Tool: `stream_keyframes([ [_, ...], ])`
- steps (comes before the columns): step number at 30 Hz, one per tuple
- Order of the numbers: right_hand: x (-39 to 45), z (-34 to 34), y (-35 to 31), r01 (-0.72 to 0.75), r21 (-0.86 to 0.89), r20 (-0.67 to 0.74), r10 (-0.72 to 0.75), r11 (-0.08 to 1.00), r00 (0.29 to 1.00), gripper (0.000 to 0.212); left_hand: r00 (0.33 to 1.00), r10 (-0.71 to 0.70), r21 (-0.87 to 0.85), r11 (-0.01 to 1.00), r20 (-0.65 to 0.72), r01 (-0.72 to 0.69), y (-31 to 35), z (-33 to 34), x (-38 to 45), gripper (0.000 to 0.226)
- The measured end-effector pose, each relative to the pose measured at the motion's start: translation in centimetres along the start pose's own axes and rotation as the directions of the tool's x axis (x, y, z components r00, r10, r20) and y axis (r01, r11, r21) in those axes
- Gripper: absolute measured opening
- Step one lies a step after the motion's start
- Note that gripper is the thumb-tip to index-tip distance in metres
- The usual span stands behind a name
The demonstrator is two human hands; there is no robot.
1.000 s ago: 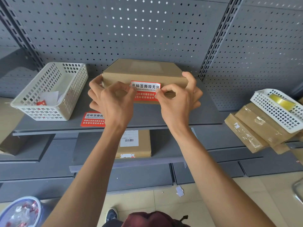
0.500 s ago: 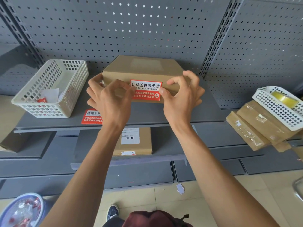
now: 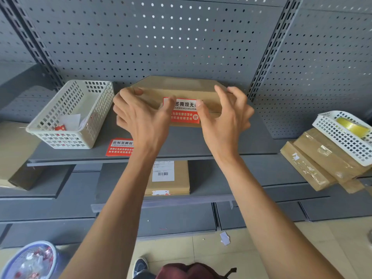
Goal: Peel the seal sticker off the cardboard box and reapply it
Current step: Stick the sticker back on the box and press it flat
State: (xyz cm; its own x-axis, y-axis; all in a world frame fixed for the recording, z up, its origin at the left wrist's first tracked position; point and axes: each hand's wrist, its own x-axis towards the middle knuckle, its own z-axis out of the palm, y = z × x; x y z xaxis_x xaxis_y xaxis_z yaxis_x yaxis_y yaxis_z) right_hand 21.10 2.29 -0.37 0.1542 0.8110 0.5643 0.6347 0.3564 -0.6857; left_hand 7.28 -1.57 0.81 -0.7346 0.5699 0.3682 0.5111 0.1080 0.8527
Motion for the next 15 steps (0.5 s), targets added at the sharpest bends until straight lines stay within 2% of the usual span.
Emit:
stream_keyframes([
  [5,0.7,1.1,-0.7,-0.051,0.053,-0.022,0.052,0.997,0.998,0.054,1.000,0.002,-0.034,0.999,-0.012,-0.003,0.5,1.1,-0.6,0.081],
  [15,2.0,1.9,-1.8,-0.054,0.065,-0.105,0.060,0.996,0.993,0.055,0.993,0.017,0.029,0.999,-0.113,-0.014,1.8,1.6,0.7,0.084],
])
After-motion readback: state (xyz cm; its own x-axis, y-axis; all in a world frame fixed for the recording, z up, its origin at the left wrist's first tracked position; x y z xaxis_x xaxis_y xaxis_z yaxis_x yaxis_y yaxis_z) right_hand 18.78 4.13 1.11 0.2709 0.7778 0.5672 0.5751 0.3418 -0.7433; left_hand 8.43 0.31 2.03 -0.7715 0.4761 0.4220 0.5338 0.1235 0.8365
